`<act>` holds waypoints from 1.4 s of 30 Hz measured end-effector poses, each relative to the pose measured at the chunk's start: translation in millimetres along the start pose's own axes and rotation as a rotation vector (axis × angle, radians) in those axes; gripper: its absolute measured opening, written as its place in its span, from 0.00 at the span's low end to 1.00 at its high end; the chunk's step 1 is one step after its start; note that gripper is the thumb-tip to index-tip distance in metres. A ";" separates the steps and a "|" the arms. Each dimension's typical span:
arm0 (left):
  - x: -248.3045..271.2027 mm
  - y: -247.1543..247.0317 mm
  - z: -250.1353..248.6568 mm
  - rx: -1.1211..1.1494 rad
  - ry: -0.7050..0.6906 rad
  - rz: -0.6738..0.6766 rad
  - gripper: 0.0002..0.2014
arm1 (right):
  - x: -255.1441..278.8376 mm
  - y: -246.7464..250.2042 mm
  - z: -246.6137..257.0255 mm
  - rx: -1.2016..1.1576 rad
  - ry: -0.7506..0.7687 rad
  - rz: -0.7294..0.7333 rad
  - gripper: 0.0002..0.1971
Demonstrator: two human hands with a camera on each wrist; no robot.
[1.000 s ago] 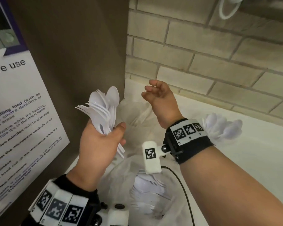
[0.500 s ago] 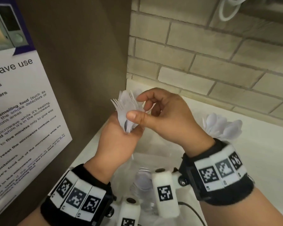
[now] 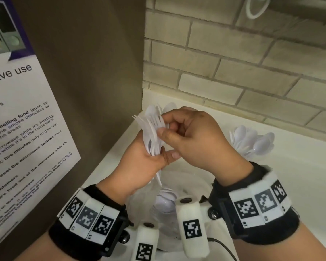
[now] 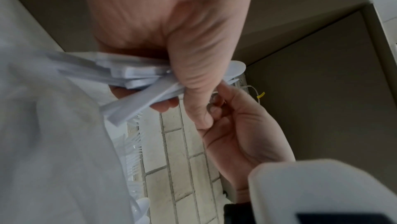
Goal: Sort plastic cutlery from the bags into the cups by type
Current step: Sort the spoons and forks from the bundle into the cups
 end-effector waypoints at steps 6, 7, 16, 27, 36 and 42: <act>-1.9 3.1 12.5 0.006 0.053 -0.047 0.25 | 5.7 -2.1 -9.3 -0.329 -0.076 -0.215 0.07; -1.5 3.4 13.6 0.017 0.063 -0.054 0.25 | 7.4 -1.2 -10.4 -0.380 -0.081 -0.277 0.07; -0.1 6.4 28.1 -0.112 0.130 -0.131 0.13 | 7.6 44.7 9.7 -0.886 0.097 -0.602 0.08; 0.3 4.6 24.8 -0.255 0.085 -0.156 0.18 | 3.7 14.2 -7.9 -0.172 -0.136 -0.293 0.06; 0.3 6.2 24.7 -0.352 0.036 -0.182 0.21 | 5.4 10.7 -4.6 -0.192 -0.094 -0.344 0.06; 6.2 5.0 18.6 -0.485 0.031 -0.190 0.21 | 8.8 49.1 10.9 -0.557 0.011 -0.647 0.01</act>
Point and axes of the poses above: each hand's wrist, its own x-axis away from the middle knuckle, its own y-axis out of the back of the hand, z = x × y, the point moved 5 cm from there along -x, towards the middle knuckle, and after that the axes turned 4 degrees about -x, right-handed, at the moved point
